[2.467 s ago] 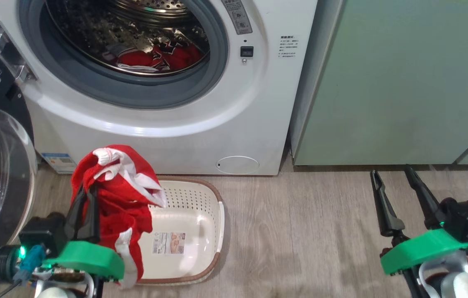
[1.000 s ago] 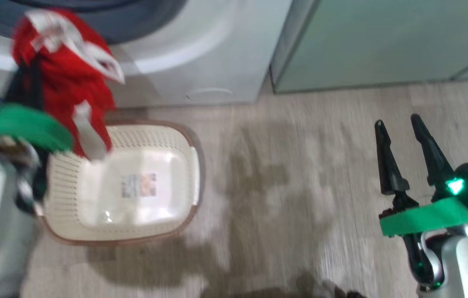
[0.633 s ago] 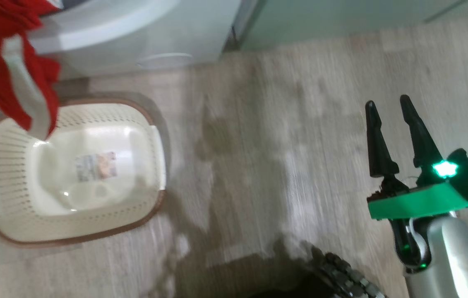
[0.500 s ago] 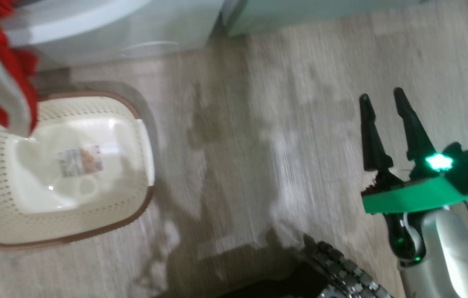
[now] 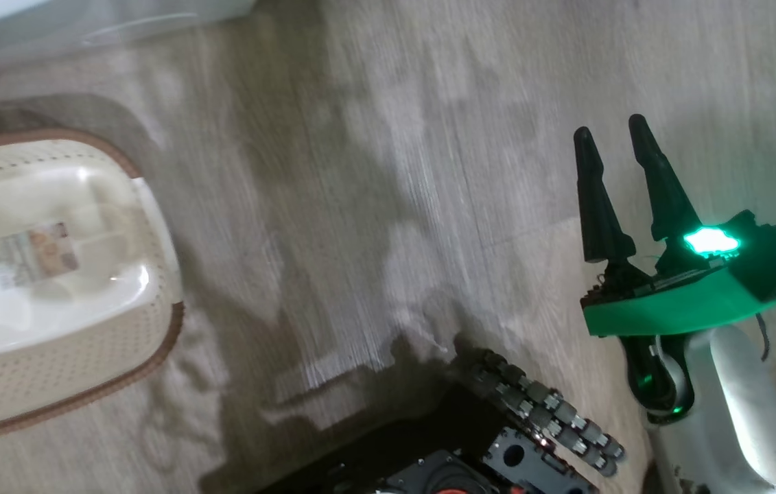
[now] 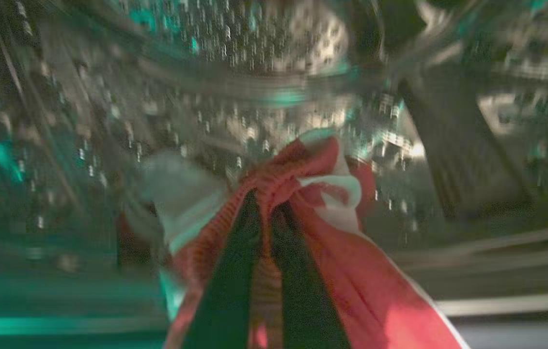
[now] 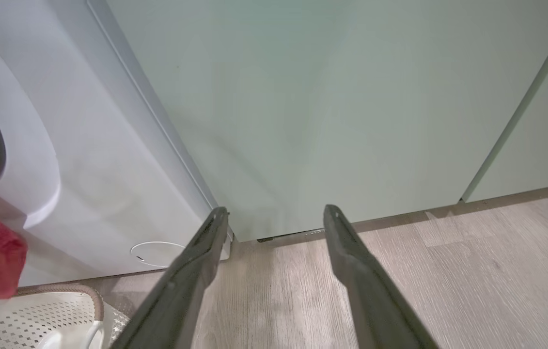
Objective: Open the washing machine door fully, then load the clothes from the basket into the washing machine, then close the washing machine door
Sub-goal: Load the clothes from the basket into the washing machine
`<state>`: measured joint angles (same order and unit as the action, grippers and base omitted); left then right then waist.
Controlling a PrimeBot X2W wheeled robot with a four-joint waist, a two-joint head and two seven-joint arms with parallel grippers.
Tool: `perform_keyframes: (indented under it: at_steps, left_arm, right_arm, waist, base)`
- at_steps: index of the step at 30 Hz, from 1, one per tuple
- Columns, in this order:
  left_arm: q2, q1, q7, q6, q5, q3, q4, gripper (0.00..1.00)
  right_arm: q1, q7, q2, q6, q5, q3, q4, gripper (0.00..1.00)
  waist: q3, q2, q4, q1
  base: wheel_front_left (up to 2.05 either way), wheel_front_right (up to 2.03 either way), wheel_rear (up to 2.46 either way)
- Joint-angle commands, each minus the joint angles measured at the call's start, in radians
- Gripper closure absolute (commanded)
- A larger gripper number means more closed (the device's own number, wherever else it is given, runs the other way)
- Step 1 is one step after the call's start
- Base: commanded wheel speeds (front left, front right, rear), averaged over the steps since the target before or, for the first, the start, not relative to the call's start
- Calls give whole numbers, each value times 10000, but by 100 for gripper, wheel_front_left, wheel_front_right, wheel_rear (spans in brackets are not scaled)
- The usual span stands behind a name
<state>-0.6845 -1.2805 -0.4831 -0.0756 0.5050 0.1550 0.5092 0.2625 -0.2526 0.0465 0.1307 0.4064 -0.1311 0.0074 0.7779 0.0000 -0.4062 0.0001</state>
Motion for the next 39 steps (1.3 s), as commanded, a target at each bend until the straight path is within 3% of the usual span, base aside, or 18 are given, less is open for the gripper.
perform_keyframes:
  at_steps: [1,4,11,18,19,20,21,27,32,35,39]
  left_arm:
    - [-693,-647,267,-118,-163,-361,-434,100]
    - [-809,-1218,746,-142,-286,-451,-371,100]
    - [-905,-2167,3059,-70,-814,-517,-132,100]
    - [-808,-1832,3645,411,-453,-578,1351,100]
    - [-769,-1773,3729,449,-361,-629,1471,91]
    - [-748,-1719,3858,449,-325,-663,1558,51]
    - [-722,-1664,3940,462,-294,-674,1643,0]
    - [-613,-1156,4937,587,-430,-526,1719,0]
    - [-147,206,6386,513,-315,-595,1064,0]
    - [100,858,6764,401,-299,-577,602,0]
    - [537,2329,7104,-86,-473,-441,-644,0]
  right_arm:
    - [-51,-89,37,0,108,-201,-331,0]
    - [32,-90,37,0,192,-294,-371,0]
    - [142,-90,37,0,288,-344,-507,0]
    - [136,-91,37,0,308,-281,-539,0]
    - [136,-91,37,0,309,-267,-542,0]
    - [140,-91,37,0,346,-258,-552,0]
    - [148,-91,37,0,332,-240,-553,0]
    - [160,-91,37,0,114,-67,-541,0]
    - [20,-91,37,0,-234,170,-499,0]
    - [-64,-91,37,0,-388,274,-499,0]
    - [-216,-91,37,0,-701,449,-482,0]
  waist:
    - [294,0,-259,-1]
    - [451,0,-415,-1]
    - [725,0,-578,-1]
    - [753,0,-499,-1]
    - [742,0,-466,-1]
    - [730,0,-434,-1]
    - [710,0,-403,-1]
    - [335,0,-69,-1]
    - [-335,0,487,-1]
    - [-566,0,717,-1]
    - [-993,0,1167,-1]
  base:
    - [0,0,0]
    - [0,0,0]
    - [0,0,0]
    - [0,0,0]
    - [0,0,0]
    - [0,0,0]
    - [0,0,0]
    - [0,0,0]
    - [0,0,0]
    - [0,0,0]
    - [0,0,0]
